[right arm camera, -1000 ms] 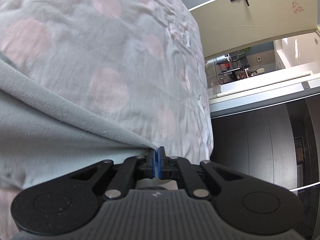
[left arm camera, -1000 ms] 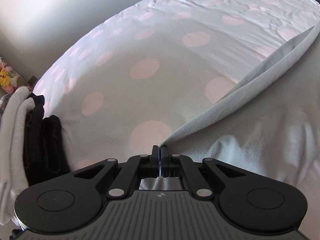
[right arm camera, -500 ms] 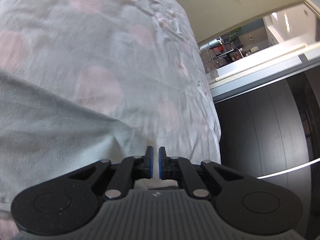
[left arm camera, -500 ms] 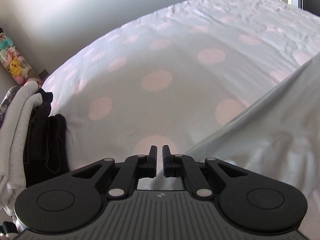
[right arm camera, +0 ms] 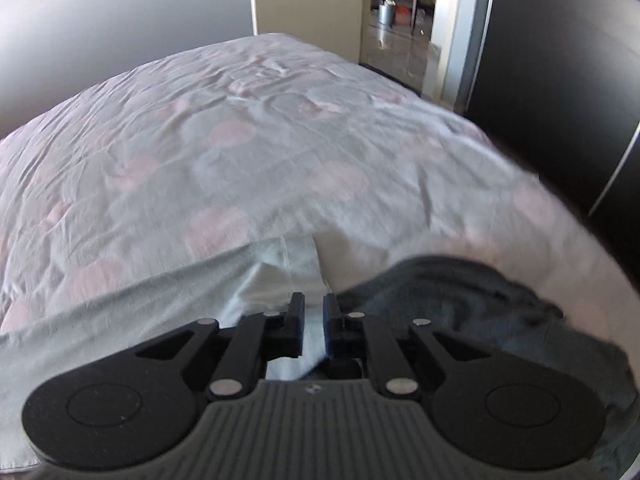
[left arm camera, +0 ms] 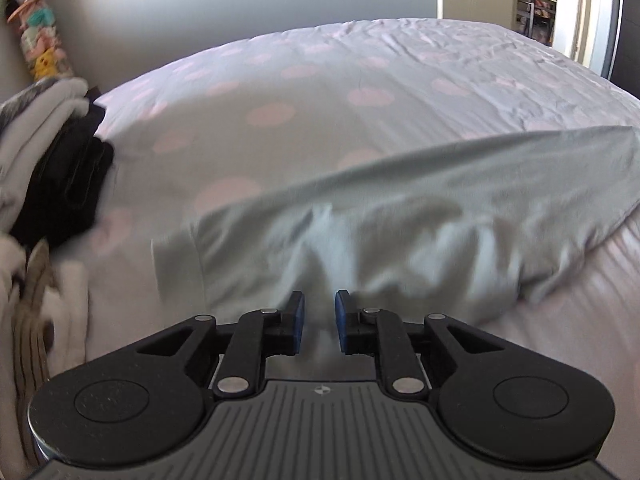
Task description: Fold clothes
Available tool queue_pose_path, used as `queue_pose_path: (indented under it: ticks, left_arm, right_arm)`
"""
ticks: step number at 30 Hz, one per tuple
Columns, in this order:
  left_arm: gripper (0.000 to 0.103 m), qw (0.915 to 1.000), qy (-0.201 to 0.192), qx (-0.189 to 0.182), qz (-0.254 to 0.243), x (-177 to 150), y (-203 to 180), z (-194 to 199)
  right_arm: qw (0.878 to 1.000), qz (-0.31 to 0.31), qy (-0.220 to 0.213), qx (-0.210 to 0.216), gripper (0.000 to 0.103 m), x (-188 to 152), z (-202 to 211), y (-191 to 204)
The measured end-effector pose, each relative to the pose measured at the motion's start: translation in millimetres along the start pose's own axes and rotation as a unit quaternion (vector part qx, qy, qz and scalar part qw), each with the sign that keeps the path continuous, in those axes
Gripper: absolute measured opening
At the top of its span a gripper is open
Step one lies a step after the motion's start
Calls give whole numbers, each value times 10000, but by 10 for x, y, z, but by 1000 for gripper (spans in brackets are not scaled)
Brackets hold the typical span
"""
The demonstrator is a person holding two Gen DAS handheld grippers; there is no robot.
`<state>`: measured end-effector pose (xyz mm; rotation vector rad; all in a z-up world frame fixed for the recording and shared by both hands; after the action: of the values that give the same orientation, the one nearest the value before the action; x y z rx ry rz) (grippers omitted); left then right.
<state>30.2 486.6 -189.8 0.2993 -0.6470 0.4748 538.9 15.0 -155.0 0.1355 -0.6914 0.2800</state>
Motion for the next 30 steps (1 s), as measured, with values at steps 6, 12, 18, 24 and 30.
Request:
queue_pose_path:
  ticks: [6, 12, 18, 24, 30]
  left_arm:
    - [25, 9991, -21, 96, 408, -244, 113, 90]
    - [43, 9856, 15, 8, 1689, -438, 430, 217]
    - [60, 9403, 5, -493, 3369, -686, 754, 245]
    - [63, 8780, -176, -974, 4683, -857, 1027, 113]
    - [57, 8312, -534, -1085, 5427, -938, 1221, -54]
  right_arm:
    - [9912, -1273, 147, 327, 34, -201, -218, -250]
    - [9912, -1278, 65, 330, 10, -251, -350, -138]
    - [9939, -688, -766, -400, 6, 32, -120, -119]
    - [9945, -485, -673, -645, 6, 45, -206, -122]
    - [9944, -310, -581, -822, 6, 20, -274, -130]
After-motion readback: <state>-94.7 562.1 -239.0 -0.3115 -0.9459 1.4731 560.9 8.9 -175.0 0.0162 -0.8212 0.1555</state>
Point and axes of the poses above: each gripper's, at about its wrist camera, not at the fingertips, and z roughly against the way its jaws point, y to its left, x to its top, the point moved 7 cm from there along -z, roughly the way its jaws point
